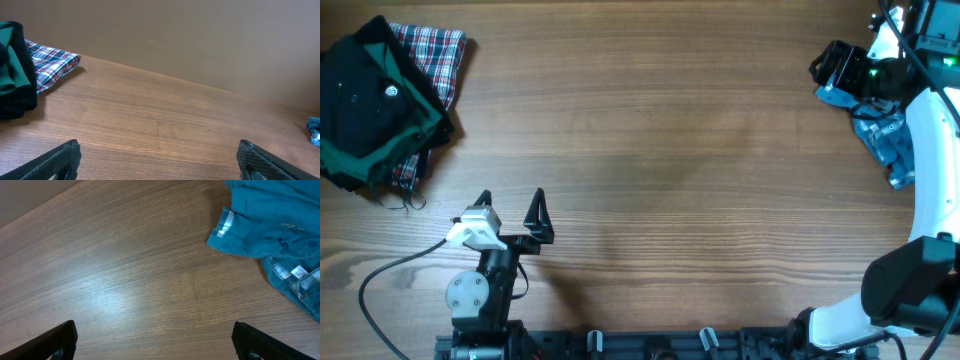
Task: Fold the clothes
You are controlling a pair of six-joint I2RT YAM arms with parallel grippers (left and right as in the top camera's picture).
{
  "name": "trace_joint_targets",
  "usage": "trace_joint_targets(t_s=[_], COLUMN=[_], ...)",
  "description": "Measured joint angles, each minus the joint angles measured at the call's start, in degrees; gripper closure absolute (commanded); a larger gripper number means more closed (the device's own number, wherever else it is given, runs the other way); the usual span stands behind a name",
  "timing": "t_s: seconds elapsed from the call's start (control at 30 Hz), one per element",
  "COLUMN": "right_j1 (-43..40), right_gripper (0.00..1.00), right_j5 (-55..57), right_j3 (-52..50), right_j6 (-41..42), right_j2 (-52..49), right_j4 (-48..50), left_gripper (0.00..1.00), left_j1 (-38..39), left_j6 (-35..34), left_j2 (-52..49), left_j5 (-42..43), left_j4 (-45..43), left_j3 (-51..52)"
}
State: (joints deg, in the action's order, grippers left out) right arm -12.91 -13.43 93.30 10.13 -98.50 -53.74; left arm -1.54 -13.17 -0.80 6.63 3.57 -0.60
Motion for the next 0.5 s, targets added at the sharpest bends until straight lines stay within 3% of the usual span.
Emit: trace_joint_targets(t_s=[0.27,0.5], right_j1=[1.3,9.0], right_gripper=[0.00,0.00], right_j5=[0.2,0.3], right_j3=[0.0,-0.9], right_j6=[0.0,-0.6], right_j2=[2.8,20.8], right_j4=[0.0,0.7], left_gripper=[0.00,0.00], left_j1=[0.0,0.0], left_j6=[0.0,0.0], left_j2=[0.0,0.0], left_j5=[0.0,0.0], left_j4=[0.0,0.0], left_j3=[0.0,0.0])
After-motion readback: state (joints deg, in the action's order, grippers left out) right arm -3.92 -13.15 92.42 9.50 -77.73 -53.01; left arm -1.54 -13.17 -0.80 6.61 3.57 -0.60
